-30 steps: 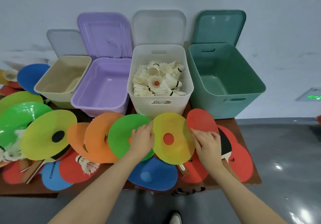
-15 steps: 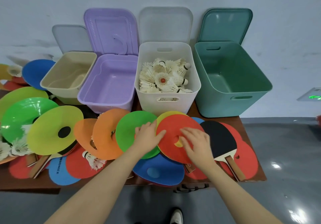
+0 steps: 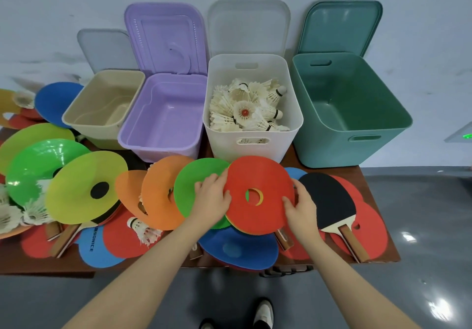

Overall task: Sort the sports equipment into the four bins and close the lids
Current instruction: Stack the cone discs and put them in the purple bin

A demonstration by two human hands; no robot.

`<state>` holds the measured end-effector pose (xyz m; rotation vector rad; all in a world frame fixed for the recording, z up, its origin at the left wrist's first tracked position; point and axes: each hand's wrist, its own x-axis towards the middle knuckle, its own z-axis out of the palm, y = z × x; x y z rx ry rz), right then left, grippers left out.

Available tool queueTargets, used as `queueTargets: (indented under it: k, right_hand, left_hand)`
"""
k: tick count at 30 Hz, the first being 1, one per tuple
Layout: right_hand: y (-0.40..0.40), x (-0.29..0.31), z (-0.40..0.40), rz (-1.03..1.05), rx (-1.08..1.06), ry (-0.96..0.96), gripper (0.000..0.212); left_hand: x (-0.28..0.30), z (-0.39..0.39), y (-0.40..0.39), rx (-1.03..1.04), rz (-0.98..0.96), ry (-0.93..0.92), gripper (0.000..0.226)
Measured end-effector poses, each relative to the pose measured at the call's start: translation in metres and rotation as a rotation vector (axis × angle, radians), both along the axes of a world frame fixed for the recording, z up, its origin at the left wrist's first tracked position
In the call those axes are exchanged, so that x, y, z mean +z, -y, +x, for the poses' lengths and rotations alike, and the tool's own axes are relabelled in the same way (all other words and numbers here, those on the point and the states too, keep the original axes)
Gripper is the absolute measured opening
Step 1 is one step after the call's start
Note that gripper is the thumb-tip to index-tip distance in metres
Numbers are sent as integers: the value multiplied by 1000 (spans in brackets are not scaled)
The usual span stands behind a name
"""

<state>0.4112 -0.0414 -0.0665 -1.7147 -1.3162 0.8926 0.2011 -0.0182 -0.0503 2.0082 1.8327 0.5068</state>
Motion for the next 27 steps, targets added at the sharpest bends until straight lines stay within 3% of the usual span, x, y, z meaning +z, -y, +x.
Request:
queueTargets:
  k: [4, 9, 13, 20, 27]
  right_hand:
    - [-1, 8, -20, -15, 32, -121, 41]
    - [-11, 1, -53, -29, 87, -39, 39]
    - [-16, -4, -66, 4, 82, -3, 23]
    - [-21, -4, -64, 20, -7, -134, 18]
    - [-30, -9, -95, -3, 52, -58, 14]
  left_hand:
    - [6, -28, 9, 94, 75, 19, 52]
    - [3, -52, 12, 183, -112, -296, 62]
    - [-3, -60, 12, 218, -114, -375, 72]
    - [-7, -78, 6, 229, -79, -336, 75]
    - [-9, -85, 11, 288, -4, -317, 78]
